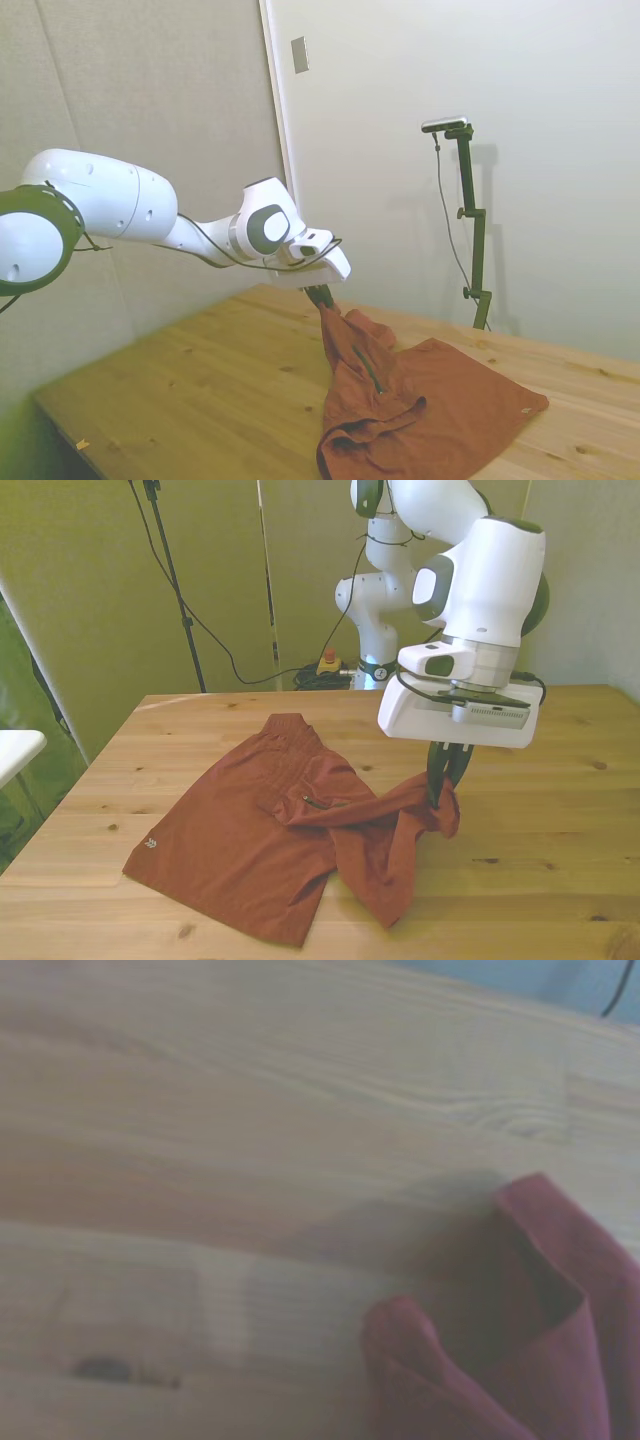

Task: Unfold the shorts

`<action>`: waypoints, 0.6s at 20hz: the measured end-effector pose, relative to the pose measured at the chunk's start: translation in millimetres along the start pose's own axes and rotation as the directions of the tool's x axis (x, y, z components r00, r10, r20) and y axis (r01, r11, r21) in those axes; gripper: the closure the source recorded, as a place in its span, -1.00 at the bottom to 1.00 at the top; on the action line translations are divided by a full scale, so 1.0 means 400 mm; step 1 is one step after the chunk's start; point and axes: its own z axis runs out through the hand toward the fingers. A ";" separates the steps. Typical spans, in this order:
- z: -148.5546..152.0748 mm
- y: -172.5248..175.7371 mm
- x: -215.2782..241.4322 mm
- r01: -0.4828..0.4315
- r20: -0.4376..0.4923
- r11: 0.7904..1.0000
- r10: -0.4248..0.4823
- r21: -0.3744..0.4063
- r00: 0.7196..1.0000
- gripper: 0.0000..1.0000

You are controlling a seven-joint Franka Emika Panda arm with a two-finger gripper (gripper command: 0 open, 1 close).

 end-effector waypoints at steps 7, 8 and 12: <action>0.016 -0.061 -0.104 0.013 -0.001 1.000 -0.013 0.000 1.000 1.00; 0.015 -0.067 -0.109 0.004 -0.001 1.000 -0.004 0.002 1.000 1.00; 0.028 -0.086 -0.130 -0.017 0.006 1.000 0.017 0.000 1.000 -1.00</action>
